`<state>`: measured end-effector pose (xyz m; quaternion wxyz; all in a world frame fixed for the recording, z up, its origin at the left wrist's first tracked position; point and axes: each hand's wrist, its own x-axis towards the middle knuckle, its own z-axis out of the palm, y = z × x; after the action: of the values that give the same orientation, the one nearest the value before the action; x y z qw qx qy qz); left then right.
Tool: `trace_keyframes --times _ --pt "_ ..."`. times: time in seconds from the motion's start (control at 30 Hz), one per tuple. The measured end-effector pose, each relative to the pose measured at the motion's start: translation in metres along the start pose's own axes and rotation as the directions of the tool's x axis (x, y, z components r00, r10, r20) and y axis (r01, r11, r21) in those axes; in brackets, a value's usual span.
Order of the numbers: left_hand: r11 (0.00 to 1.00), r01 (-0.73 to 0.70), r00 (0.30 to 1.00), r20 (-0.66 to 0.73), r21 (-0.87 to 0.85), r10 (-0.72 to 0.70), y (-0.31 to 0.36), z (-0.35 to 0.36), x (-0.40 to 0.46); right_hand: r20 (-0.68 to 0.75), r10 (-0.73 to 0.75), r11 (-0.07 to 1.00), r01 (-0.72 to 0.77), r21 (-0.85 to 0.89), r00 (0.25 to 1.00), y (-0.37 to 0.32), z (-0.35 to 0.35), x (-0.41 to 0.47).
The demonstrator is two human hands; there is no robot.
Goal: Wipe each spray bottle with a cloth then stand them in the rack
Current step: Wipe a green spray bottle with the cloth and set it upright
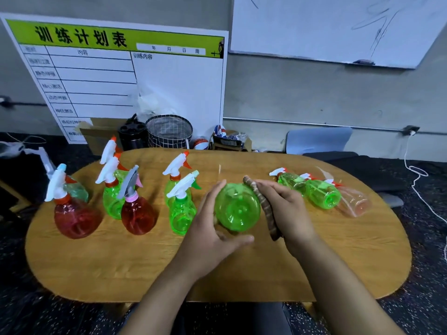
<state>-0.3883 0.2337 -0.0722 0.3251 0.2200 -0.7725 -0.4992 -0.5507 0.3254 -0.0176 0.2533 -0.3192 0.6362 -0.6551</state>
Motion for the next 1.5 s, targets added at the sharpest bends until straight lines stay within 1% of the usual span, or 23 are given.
trace_keyframes --times 0.03,0.07,0.13,0.17,0.2,0.23,0.27,0.3,0.33,0.4,0.47,0.57,0.67,0.77,0.83,0.9,1.03,1.1,1.27,1.37,1.43,1.5 --pt "0.996 -0.041 0.998 -0.037 0.080 0.044 0.008 -0.003 0.009 0.003 -0.002 0.999 0.002 0.032 1.000 -0.009 0.001 0.001" --pt "0.990 -0.080 0.994 -0.067 0.116 0.088 0.016 -0.006 0.019 -0.003 -0.030 0.998 0.030 0.062 1.000 -0.021 0.001 0.002" --pt "0.980 -0.157 0.980 -0.105 0.122 0.170 0.037 -0.013 0.037 -0.068 -0.163 0.982 0.169 0.080 0.984 -0.046 0.000 0.003" --pt "0.970 -0.196 0.968 -0.130 0.145 0.215 0.049 -0.017 0.046 -0.119 -0.267 0.960 0.274 0.049 0.956 -0.061 -0.003 0.002" --pt "0.959 -0.224 0.955 -0.156 0.172 0.251 0.059 -0.020 0.053 -0.161 -0.388 0.921 0.388 -0.029 0.908 -0.074 -0.007 0.000" --pt "0.951 -0.247 0.943 -0.178 0.186 0.279 0.069 -0.024 0.061 -0.175 -0.518 0.854 0.497 -0.151 0.837 -0.087 -0.011 -0.001" --pt "0.947 -0.263 0.934 -0.198 0.186 0.298 0.080 -0.026 0.066 -0.150 -0.632 0.762 0.575 -0.299 0.760 -0.096 -0.014 -0.001" --pt "0.944 -0.278 0.926 -0.213 0.180 0.313 0.089 -0.029 0.070 -0.107 -0.717 0.656 0.616 -0.435 0.689 -0.103 -0.016 -0.001" --pt "0.935 -0.302 0.915 -0.218 0.187 0.340 0.097 -0.030 0.075 -0.062 -0.771 0.559 0.628 -0.541 0.633 -0.111 -0.018 0.000" --pt "0.912 -0.346 0.895 -0.214 0.221 0.392 0.110 -0.032 0.079 -0.016 -0.814 0.444 0.602 -0.664 0.581 -0.123 -0.018 0.002" --pt "0.895 -0.368 0.881 -0.215 0.251 0.422 0.117 -0.033 0.082 0.006 -0.837 0.381 0.589 -0.712 0.548 -0.132 -0.014 0.005" --pt "0.866 -0.403 0.853 -0.221 0.296 0.473 0.125 -0.033 0.085 0.051 -0.867 0.310 0.617 -0.724 0.495 -0.142 -0.005 0.004" --pt "0.854 -0.426 0.840 -0.222 0.298 0.496 0.134 -0.032 0.087 0.138 -0.880 0.224 0.653 -0.724 0.455 -0.148 0.006 0.000" --pt "0.874 -0.417 0.845 -0.248 0.249 0.474 0.141 -0.039 0.089 0.251 -0.874 0.128 0.695 -0.708 0.417 -0.144 0.013 -0.008" --pt "0.886 -0.401 0.849 -0.270 0.231 0.455 0.141 -0.049 0.092 0.309 -0.860 0.076 0.701 -0.709 0.406 -0.138 0.010 -0.013" --pt "0.887 -0.399 0.843 -0.287 0.234 0.455 0.139 -0.056 0.093 0.298 -0.862 0.071 0.681 -0.729 0.410 -0.135 0.001 -0.014" --pt "0.871 -0.410 0.840 -0.261 0.272 0.476 0.142 -0.049 0.094 0.149 -0.891 0.165 0.613 -0.773 0.429 -0.145 -0.009 -0.006" --pt "0.864 -0.416 0.839 -0.248 0.283 0.485 0.147 -0.042 0.094 0.116 -0.898 0.189 0.610 -0.770 0.424 -0.152 -0.004 -0.003" --pt "0.888 -0.402 0.853 -0.262 0.222 0.451 0.155 -0.037 0.098 0.215 -0.893 0.130 0.683 -0.718 0.396 -0.155 0.014 -0.005" --pt "0.882 -0.396 0.842 -0.282 0.255 0.460 0.153 -0.045 0.099 0.290 -0.869 0.086 0.700 -0.709 0.401 -0.148 0.009 -0.008" --pt "0.882 -0.384 0.840 -0.294 0.274 0.456 0.149 -0.051 0.099 0.286 -0.870 0.076 0.683 -0.727 0.401 -0.144 0.002 -0.009" --pt "0.887 -0.379 0.842 -0.299 0.264 0.449 0.147 -0.053 0.100 0.237 -0.883 0.094 0.647 -0.756 0.405 -0.144 -0.005 -0.006"
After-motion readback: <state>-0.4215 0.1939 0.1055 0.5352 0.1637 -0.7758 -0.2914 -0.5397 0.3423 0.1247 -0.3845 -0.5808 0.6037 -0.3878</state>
